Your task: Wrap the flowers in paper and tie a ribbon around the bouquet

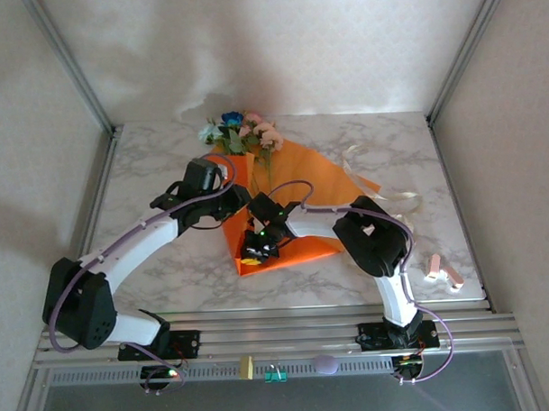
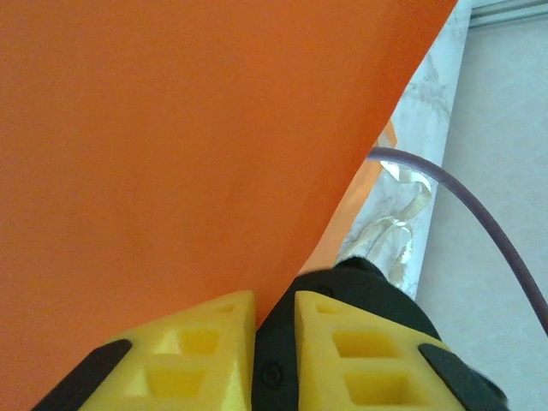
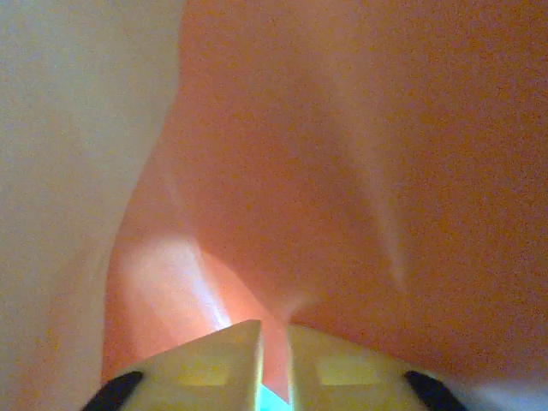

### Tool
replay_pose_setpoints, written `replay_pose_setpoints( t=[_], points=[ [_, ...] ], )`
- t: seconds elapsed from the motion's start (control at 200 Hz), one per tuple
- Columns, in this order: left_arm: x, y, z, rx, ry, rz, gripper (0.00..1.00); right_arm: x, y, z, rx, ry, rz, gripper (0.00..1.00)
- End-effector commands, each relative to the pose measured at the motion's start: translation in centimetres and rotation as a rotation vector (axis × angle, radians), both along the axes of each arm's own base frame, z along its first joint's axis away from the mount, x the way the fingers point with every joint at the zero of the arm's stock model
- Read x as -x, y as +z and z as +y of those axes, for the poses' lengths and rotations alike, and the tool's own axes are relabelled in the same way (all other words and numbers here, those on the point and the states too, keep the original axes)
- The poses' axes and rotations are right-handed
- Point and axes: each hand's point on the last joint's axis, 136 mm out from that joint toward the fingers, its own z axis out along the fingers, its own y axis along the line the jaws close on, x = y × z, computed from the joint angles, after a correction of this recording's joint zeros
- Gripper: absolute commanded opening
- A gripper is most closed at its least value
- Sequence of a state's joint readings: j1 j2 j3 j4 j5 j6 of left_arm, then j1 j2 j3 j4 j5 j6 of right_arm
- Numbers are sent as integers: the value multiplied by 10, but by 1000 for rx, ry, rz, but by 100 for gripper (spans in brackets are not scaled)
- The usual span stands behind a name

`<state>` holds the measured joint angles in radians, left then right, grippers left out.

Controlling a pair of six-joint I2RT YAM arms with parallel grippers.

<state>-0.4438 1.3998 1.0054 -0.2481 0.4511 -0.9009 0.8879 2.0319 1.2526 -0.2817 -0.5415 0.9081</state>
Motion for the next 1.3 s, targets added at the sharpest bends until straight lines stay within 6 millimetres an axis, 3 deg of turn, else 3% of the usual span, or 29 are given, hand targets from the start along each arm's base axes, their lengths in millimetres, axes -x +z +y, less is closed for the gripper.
replay_pose_setpoints(
  t=[0.0, 0.175, 0.43, 0.726, 0.771, 0.846, 0.931, 1.011, 1.056, 1.176, 1.241, 1.296],
  points=[
    [-13, 12, -8, 39, 4, -49, 17, -7, 5, -21, 40, -50, -37, 22],
    [-24, 8, -13, 50, 15, -57, 14, -11, 30, -36, 34, -95, -55, 24],
    [-31, -3, -18, 50, 13, -48, 12, -14, 46, -77, 80, -170, -151, 23],
    [-29, -23, -29, 82, -3, -22, 13, -23, 64, -84, -2, -196, -268, 30],
    [-29, -19, -29, 90, 9, -30, 17, -27, 65, -85, 0, -208, -277, 30],
    [-26, -9, -22, 60, 36, -38, 32, -29, 61, -87, 13, -216, -270, 32],
    [-13, -4, 10, -39, 141, -14, 44, -30, 52, -85, 16, -214, -254, 32],
    [13, -27, 43, -97, 230, 98, 44, -32, 47, -83, 20, -215, -246, 31],
    [29, -48, 47, -86, 220, 164, 42, -31, 45, -84, 29, -219, -240, 29],
    [52, -100, 24, 2, 133, 279, 32, -29, 36, -90, 66, -229, -223, 23],
    [48, -116, 12, -6, 102, 295, 27, -27, 29, -97, 112, -228, -210, 16],
    [39, -118, 1, -15, 77, 280, 26, -25, 25, -101, 143, -224, -203, 10]
  ],
)
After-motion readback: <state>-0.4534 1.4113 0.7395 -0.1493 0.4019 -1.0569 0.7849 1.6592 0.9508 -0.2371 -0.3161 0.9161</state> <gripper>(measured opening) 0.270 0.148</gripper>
